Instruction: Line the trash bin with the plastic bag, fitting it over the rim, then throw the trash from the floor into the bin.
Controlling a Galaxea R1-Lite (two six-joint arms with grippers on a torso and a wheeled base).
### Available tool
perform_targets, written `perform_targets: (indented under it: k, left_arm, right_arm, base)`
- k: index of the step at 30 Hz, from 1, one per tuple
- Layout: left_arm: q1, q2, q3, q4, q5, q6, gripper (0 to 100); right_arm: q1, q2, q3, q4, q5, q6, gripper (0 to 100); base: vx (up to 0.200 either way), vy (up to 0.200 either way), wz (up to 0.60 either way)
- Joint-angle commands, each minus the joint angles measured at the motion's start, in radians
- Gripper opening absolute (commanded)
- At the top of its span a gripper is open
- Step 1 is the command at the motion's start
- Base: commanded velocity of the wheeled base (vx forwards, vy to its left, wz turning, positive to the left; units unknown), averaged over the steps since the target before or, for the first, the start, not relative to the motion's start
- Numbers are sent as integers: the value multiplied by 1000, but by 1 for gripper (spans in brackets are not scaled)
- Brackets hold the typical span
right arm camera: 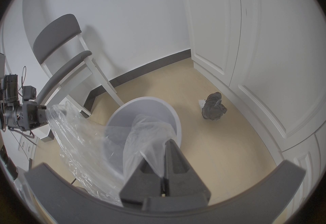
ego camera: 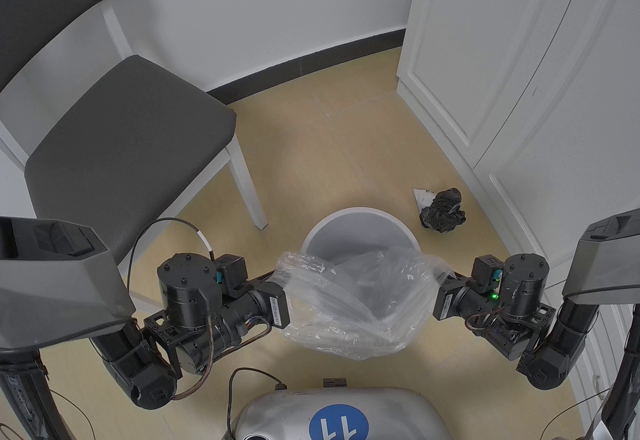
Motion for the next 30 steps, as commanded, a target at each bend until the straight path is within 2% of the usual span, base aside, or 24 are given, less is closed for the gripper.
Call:
perform_targets:
  k: [1, 6, 9, 15, 16, 24, 28, 30]
  left_arm:
    - [2, -5, 71, -34, 3, 0, 0]
    - [5, 14, 152, -119, 5, 1, 0]
    - [19, 8, 181, -122, 5, 3, 0]
    - [25, 1, 112, -120, 5, 9, 0]
    - [22, 1, 60, -109, 3, 12, 0]
    - [25, -8, 57, -108, 3, 3, 0]
    - [59, -29, 81, -117, 3, 1, 0]
    - [112, -48, 123, -119, -9, -22, 0]
  right_arm:
    - [1, -20, 5, -18, -1, 0, 0]
    - [13, -23, 10, -18, -7, 0, 0]
    - [21, -29, 18, -18, -10, -2, 0]
    - [21, -67, 18, -18, -10, -3, 0]
    - [21, -95, 25, -18, -10, -3, 0]
    - [22, -99, 30, -18, -7, -5, 0]
    - [22, -96, 36, -18, -1, -5, 0]
    - [16, -95, 34, -18, 1, -5, 0]
  base:
    - [0, 0, 0]
    - [0, 0, 0]
    - [0, 0, 0]
    - [0, 0, 0]
    - [0, 0, 0]
    - [0, 0, 0]
    - [0, 0, 0]
    - [0, 0, 0]
